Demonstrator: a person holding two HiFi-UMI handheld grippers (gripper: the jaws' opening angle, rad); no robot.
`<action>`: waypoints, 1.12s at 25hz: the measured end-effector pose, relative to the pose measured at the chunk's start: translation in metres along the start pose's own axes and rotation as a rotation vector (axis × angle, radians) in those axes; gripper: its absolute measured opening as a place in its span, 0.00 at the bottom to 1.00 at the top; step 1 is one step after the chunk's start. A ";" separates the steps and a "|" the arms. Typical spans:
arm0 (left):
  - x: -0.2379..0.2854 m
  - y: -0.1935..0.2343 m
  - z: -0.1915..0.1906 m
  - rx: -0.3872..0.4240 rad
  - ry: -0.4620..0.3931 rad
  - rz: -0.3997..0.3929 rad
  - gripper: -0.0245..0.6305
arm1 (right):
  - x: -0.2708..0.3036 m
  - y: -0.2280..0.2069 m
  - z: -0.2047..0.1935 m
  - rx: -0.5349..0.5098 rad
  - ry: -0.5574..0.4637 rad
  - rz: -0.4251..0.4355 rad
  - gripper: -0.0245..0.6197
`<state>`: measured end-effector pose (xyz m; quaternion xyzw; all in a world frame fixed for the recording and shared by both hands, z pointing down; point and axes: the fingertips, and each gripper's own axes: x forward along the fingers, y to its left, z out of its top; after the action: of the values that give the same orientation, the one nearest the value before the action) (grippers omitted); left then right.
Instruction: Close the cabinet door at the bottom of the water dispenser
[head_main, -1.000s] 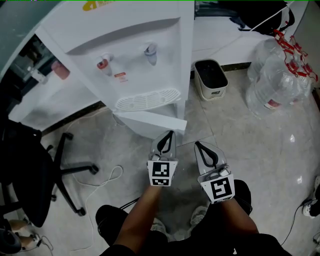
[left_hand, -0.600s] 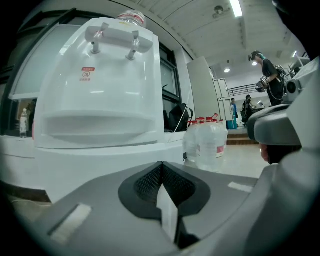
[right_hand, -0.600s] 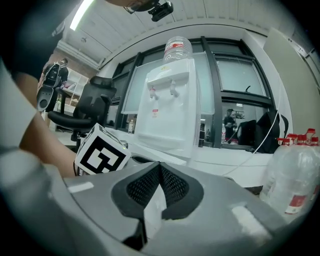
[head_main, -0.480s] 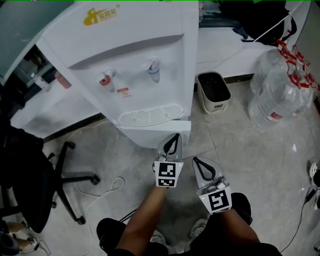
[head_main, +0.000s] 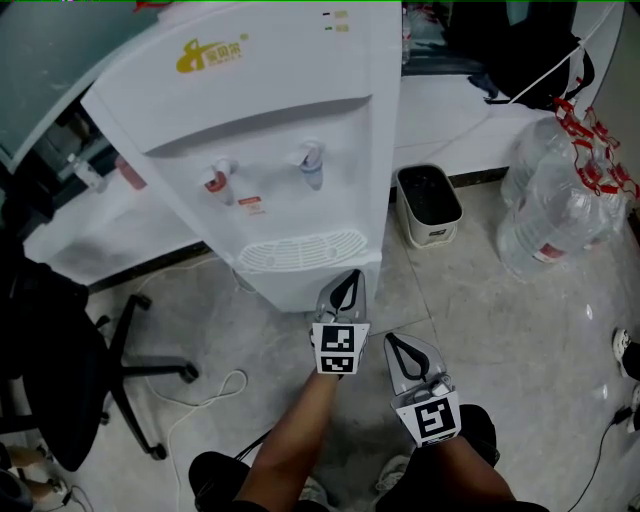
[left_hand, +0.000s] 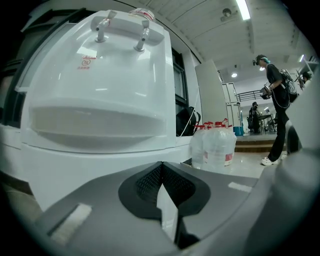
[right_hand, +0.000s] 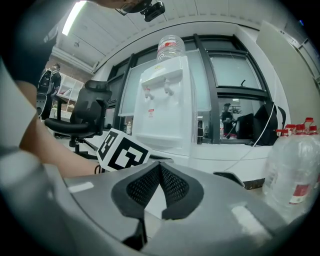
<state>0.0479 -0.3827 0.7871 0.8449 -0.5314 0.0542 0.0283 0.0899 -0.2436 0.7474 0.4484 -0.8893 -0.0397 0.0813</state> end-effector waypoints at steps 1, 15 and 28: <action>-0.001 0.000 0.000 -0.007 -0.001 0.000 0.07 | -0.002 0.000 -0.001 0.002 0.003 -0.001 0.04; 0.000 0.006 0.002 0.000 -0.016 -0.003 0.07 | -0.008 -0.004 -0.006 -0.008 0.028 -0.022 0.04; -0.105 0.005 0.094 -0.060 -0.038 -0.017 0.07 | -0.013 0.005 0.122 0.068 -0.026 -0.026 0.04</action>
<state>0.0045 -0.3009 0.6814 0.8490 -0.5261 0.0219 0.0439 0.0710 -0.2305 0.6265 0.4620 -0.8851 -0.0163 0.0541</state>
